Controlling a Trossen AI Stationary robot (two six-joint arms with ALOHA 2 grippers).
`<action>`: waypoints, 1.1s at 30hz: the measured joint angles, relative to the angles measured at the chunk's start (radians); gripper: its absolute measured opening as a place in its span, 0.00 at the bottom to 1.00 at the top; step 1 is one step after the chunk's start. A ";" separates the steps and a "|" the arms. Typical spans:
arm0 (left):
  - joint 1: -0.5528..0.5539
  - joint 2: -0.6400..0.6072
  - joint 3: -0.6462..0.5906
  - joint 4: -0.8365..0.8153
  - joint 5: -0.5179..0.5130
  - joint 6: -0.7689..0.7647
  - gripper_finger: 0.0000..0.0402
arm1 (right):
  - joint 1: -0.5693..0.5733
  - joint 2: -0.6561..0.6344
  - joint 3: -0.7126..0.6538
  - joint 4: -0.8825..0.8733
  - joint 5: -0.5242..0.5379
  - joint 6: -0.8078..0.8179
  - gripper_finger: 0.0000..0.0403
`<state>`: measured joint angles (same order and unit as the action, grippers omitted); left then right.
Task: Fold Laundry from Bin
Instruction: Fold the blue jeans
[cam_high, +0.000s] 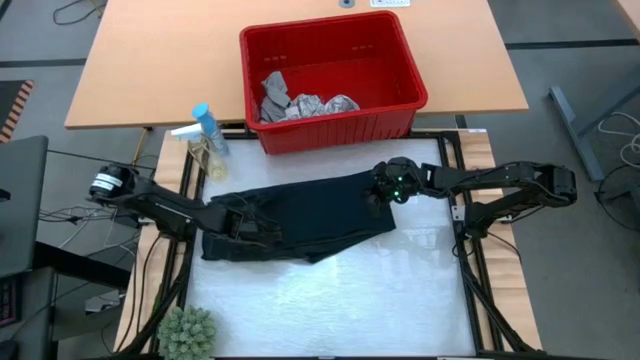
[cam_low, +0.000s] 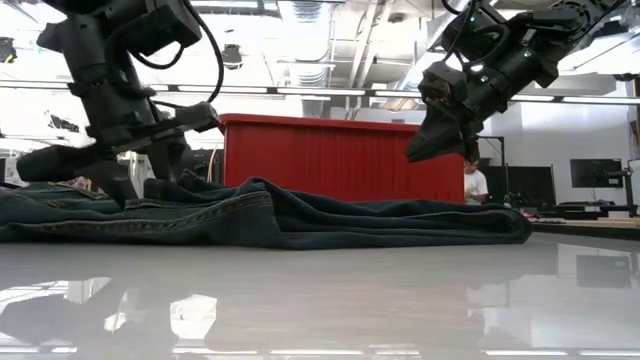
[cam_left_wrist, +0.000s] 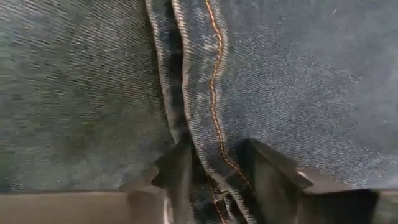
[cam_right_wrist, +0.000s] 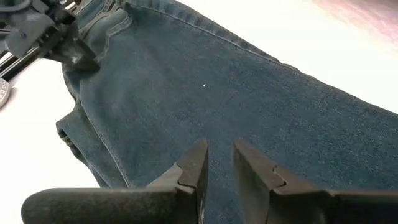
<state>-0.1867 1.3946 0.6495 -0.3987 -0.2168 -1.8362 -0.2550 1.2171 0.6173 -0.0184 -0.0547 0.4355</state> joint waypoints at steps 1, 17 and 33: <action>0.000 0.017 0.000 0.019 -0.001 0.001 0.30 | 0.000 0.000 0.000 0.000 0.000 0.000 0.24; 0.001 0.057 0.005 0.233 -0.008 0.013 0.01 | 0.014 -0.005 0.000 0.004 -0.001 0.005 0.24; 0.010 -0.068 0.011 0.092 -0.023 0.049 0.00 | 0.026 -0.036 0.000 0.000 -0.031 0.009 0.24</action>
<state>-0.1772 1.3262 0.6601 -0.3072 -0.2403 -1.7876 -0.2288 1.1812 0.6174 -0.0185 -0.0858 0.4442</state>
